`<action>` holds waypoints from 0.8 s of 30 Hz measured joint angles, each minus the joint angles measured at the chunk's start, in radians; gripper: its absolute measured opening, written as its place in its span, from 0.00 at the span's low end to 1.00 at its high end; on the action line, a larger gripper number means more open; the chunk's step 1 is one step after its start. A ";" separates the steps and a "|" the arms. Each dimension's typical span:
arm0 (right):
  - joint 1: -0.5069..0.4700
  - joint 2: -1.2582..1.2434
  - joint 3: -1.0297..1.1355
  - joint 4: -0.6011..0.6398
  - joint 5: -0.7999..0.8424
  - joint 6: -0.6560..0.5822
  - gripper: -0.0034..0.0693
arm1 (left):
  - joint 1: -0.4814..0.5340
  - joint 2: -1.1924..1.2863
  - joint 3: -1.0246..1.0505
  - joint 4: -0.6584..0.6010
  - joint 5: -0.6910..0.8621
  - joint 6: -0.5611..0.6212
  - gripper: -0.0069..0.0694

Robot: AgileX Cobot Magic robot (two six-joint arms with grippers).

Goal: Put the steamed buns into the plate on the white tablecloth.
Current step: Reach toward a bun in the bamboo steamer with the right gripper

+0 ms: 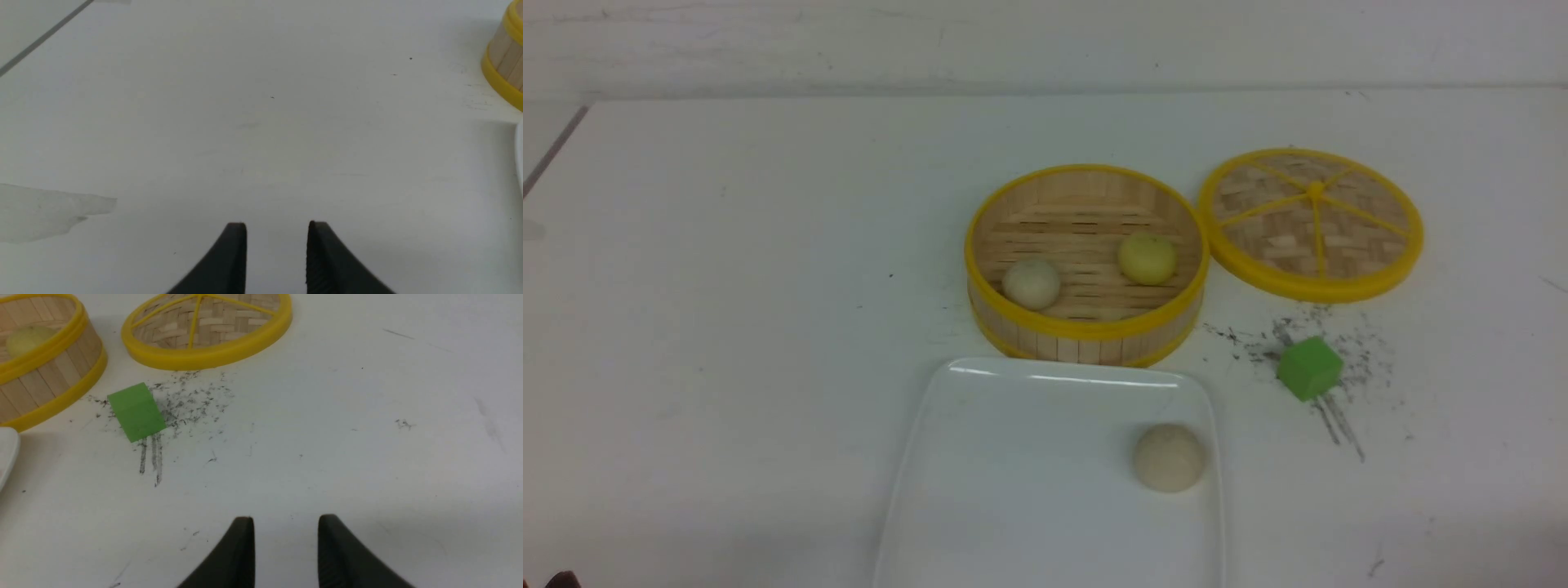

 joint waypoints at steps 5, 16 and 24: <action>0.000 0.000 0.000 -0.001 0.000 0.000 0.38 | 0.000 0.000 0.000 0.000 0.000 0.000 0.41; 0.000 0.000 0.000 -0.001 0.000 0.000 0.38 | 0.000 0.000 0.000 0.029 0.002 0.000 0.41; 0.000 0.000 0.000 -0.001 0.000 0.000 0.38 | 0.000 0.000 0.000 0.026 0.000 -0.019 0.41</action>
